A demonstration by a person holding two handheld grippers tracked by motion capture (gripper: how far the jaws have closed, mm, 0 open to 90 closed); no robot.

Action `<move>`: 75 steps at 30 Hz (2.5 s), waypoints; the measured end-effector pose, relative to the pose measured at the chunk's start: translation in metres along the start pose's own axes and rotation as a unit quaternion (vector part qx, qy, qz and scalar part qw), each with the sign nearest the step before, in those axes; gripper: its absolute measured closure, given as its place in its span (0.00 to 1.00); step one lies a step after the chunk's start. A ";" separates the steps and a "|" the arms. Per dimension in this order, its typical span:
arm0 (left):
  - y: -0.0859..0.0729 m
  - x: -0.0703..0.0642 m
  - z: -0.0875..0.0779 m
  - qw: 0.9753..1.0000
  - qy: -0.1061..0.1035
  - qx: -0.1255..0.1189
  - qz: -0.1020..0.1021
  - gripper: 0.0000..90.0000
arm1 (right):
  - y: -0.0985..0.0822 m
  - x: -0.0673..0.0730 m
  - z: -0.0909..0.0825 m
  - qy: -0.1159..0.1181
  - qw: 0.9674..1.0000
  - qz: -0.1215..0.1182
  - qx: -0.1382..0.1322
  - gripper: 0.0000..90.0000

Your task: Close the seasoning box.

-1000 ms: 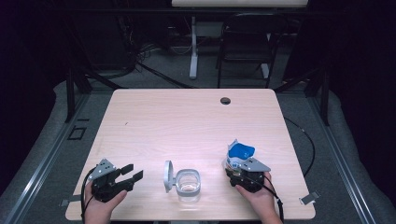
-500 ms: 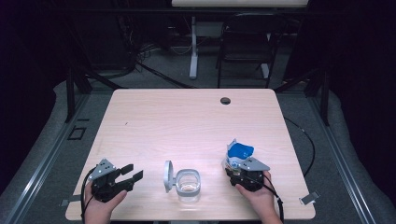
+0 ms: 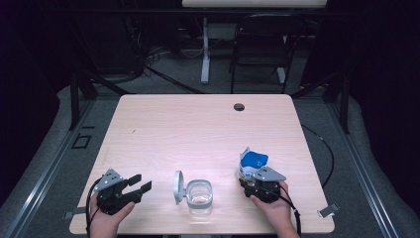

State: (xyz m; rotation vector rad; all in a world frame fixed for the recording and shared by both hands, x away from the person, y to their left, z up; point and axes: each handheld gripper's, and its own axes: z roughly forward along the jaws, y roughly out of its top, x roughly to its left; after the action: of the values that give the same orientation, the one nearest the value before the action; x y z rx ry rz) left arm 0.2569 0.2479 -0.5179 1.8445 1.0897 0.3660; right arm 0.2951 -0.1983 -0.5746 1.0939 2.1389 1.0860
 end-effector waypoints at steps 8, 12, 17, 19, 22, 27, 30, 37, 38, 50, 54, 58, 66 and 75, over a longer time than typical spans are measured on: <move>0.000 0.000 0.000 1.000 0.000 0.002 0.001 0.53 | 0.004 0.003 -0.003 0.005 1.000 -0.008 0.007 0.44; 0.000 0.000 0.000 1.000 0.001 0.002 0.001 0.53 | 0.007 0.006 -0.006 0.004 1.000 -0.019 0.001 0.44; 0.000 0.000 0.000 1.000 0.001 0.002 0.002 0.53 | 0.012 0.011 -0.012 0.003 0.999 -0.038 -0.005 0.44; 0.000 0.000 0.000 1.000 0.001 0.001 0.003 0.53 | 0.014 0.013 -0.014 -0.002 0.999 -0.047 -0.008 0.44; 0.000 0.000 0.000 1.000 0.001 0.000 0.002 0.53 | 0.016 0.015 -0.016 0.000 0.999 -0.049 -0.011 0.44; 0.000 -0.001 0.000 1.000 0.002 0.000 0.003 0.53 | 0.019 0.019 -0.021 -0.009 0.998 -0.068 -0.016 0.44; 0.001 -0.001 0.000 1.000 0.000 0.000 0.002 0.53 | 0.021 0.022 -0.024 -0.008 0.997 -0.074 -0.015 0.44; 0.002 -0.001 -0.001 1.000 0.001 0.000 0.006 0.53 | 0.028 0.031 -0.031 -0.004 0.996 -0.092 -0.019 0.44; 0.002 -0.001 -0.001 1.000 0.001 0.000 0.006 0.53 | 0.030 0.033 -0.032 -0.006 0.995 -0.098 -0.019 0.44; 0.003 0.002 -0.004 1.000 0.003 -0.005 0.002 0.53 | 0.042 0.045 -0.040 -0.023 0.988 -0.150 -0.015 0.44; 0.003 0.003 -0.005 1.000 0.004 -0.008 0.000 0.53 | 0.045 0.048 -0.040 -0.027 0.986 -0.166 -0.012 0.44; 0.004 0.003 -0.005 1.000 0.006 -0.009 -0.001 0.53 | 0.048 0.051 -0.040 -0.027 0.983 -0.182 -0.006 0.44; 0.004 0.004 -0.006 1.000 0.007 -0.010 -0.001 0.53 | 0.051 0.056 -0.040 -0.040 0.977 -0.211 -0.004 0.44; 0.003 0.003 -0.005 1.000 0.006 -0.005 0.002 0.53 | 0.055 0.060 -0.042 -0.055 0.970 -0.235 0.000 0.44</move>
State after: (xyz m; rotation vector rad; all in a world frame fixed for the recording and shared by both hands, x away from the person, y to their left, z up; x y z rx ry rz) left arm 0.2574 0.2527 -0.5135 1.8382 1.0906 0.3843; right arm 0.2556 -0.1464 -0.5098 0.5802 2.1528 0.7834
